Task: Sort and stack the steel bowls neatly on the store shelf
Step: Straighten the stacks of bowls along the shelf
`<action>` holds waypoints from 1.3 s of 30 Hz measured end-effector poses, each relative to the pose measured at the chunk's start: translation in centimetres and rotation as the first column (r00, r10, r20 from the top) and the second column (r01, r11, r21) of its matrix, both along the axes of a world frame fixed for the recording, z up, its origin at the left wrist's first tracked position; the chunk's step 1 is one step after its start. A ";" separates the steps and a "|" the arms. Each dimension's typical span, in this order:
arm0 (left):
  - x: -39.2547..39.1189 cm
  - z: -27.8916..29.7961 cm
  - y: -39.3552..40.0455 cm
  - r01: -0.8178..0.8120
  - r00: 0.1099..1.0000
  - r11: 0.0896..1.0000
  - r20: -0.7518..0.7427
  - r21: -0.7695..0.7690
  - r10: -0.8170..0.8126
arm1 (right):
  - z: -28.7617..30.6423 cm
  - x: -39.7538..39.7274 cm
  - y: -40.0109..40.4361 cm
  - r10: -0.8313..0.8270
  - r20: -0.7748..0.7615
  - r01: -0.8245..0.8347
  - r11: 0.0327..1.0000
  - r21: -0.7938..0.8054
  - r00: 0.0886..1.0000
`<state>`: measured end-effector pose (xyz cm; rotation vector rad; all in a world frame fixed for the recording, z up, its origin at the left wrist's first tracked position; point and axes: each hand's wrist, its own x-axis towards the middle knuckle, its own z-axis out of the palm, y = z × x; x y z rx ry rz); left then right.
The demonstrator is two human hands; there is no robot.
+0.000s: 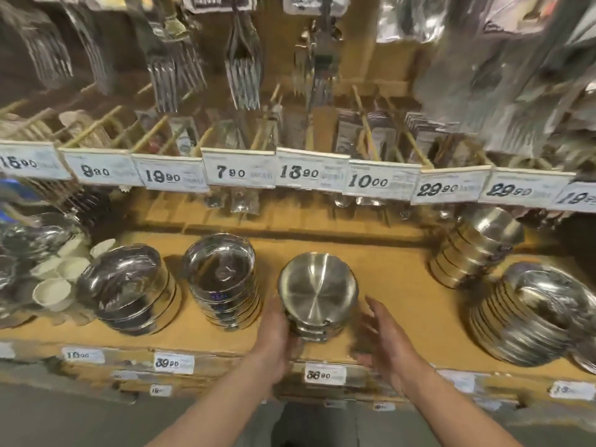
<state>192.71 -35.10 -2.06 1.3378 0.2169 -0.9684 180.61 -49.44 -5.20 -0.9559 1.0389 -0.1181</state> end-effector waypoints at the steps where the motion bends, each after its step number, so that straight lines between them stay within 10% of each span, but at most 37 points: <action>1: 0.3 -0.3 -0.4 -0.007 1.000 1.000 -0.001 -0.016 0.007 | -0.5 1.3 -0.3 0.006 0.002 -0.006 1.000 0.015 1.000; 22: 8.0 -2.5 -7.8 -0.544 0.830 0.836 -0.191 -0.073 0.524 | -2.2 17.1 -5.6 0.107 0.075 -0.102 0.993 -0.061 0.991; 32: 2.3 -3.9 -1.7 -0.234 0.966 0.956 -0.065 0.176 0.249 | -2.6 12.1 -2.7 0.132 0.027 -0.133 0.990 0.039 0.991; 39: 4.1 -3.9 7.1 -0.328 0.934 0.854 0.006 0.403 0.356 | -2.1 11.5 4.1 0.353 0.044 -0.354 0.935 0.023 0.935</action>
